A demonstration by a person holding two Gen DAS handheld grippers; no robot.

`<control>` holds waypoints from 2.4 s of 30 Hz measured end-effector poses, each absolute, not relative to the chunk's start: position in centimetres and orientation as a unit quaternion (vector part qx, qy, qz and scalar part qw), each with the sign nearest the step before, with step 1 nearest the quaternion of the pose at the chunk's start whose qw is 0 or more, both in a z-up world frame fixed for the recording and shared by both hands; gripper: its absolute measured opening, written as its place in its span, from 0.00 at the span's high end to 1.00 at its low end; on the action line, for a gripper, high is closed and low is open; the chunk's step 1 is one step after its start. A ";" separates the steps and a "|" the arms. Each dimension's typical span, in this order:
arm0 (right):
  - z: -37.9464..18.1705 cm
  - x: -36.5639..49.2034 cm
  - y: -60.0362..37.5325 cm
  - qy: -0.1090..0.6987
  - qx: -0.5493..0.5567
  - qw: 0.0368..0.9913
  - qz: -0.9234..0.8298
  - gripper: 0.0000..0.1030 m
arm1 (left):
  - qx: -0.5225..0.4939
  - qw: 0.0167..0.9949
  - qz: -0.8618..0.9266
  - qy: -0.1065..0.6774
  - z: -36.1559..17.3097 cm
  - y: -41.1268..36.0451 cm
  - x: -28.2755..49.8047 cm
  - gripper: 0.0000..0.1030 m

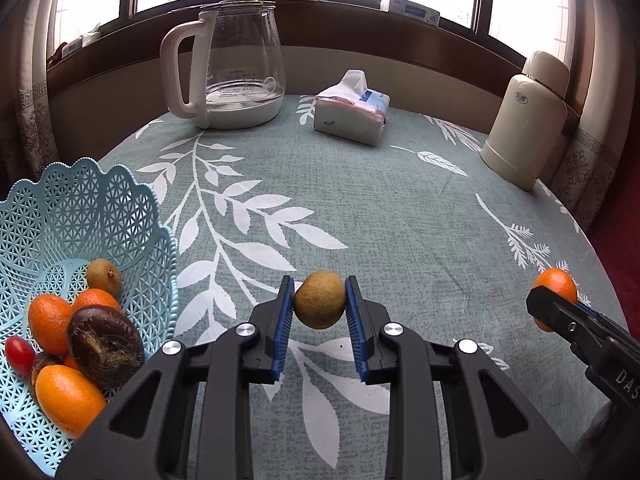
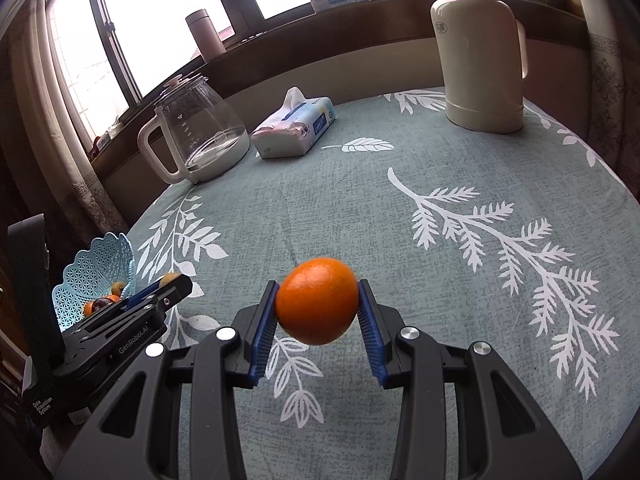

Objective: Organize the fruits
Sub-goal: 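Carry the brown kiwi into the blue basket and open the left tool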

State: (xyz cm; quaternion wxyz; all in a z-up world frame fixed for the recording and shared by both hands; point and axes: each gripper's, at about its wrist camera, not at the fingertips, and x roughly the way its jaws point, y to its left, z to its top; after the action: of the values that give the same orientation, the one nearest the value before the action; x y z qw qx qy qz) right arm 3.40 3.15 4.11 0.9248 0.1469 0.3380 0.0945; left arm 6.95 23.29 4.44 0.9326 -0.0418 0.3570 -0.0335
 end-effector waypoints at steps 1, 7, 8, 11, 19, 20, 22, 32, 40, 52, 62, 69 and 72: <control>4.2 3.3 3.2 0.336 0.146 0.925 0.096 0.62 | -0.042 0.933 -0.032 0.356 4.5 23.4 6.8 0.74; 4.2 3.1 3.6 0.335 0.139 0.926 0.100 0.62 | -0.050 0.935 -0.026 0.349 5.1 24.4 5.6 0.74; 4.2 3.1 3.7 0.335 0.138 0.927 0.100 0.62 | -0.051 0.936 -0.024 0.347 5.3 24.6 5.4 0.74; 4.2 3.1 3.7 0.335 0.139 0.927 0.099 0.62 | -0.054 0.939 -0.021 0.338 6.0 25.1 4.7 0.74; 4.2 3.0 3.9 0.334 0.134 0.927 0.103 0.62 | -0.062 0.945 0.000 0.320 7.6 27.3 3.1 0.74; 4.2 3.0 3.9 0.334 0.133 0.927 0.103 0.62 | -0.064 0.946 0.004 0.319 7.7 27.7 3.0 0.74; 4.2 3.0 4.0 0.334 0.131 0.928 0.104 0.62 | -0.067 0.946 0.012 0.318 7.7 28.3 2.8 0.74; 4.1 3.0 4.2 0.336 0.129 0.927 0.104 0.62 | -0.084 0.944 0.045 0.315 7.7 31.5 2.4 0.74; 4.0 3.0 4.2 0.336 0.128 0.927 0.104 0.62 | -0.092 0.946 0.059 0.306 8.1 33.2 1.9 0.74; 4.0 3.0 4.2 0.336 0.127 0.928 0.104 0.62 | -0.104 0.941 0.098 0.307 7.6 36.2 1.6 0.74; 3.9 3.1 4.2 0.337 0.126 0.927 0.104 0.62 | -0.112 0.935 0.138 0.307 7.1 39.0 0.8 0.54; 3.9 3.1 4.2 0.337 0.125 0.927 0.103 0.62 | -0.100 0.937 0.138 0.305 7.2 39.3 0.4 0.49; 3.8 3.1 4.2 0.337 0.124 0.928 0.100 0.62 | -0.091 0.940 0.145 0.294 7.7 39.2 -0.1 0.24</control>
State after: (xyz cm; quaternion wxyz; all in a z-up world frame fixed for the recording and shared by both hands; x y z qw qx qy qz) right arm 3.13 4.18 3.84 0.9279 0.1239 0.3369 0.1005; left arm -0.07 39.16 7.70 0.9403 -0.0914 0.2942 0.1445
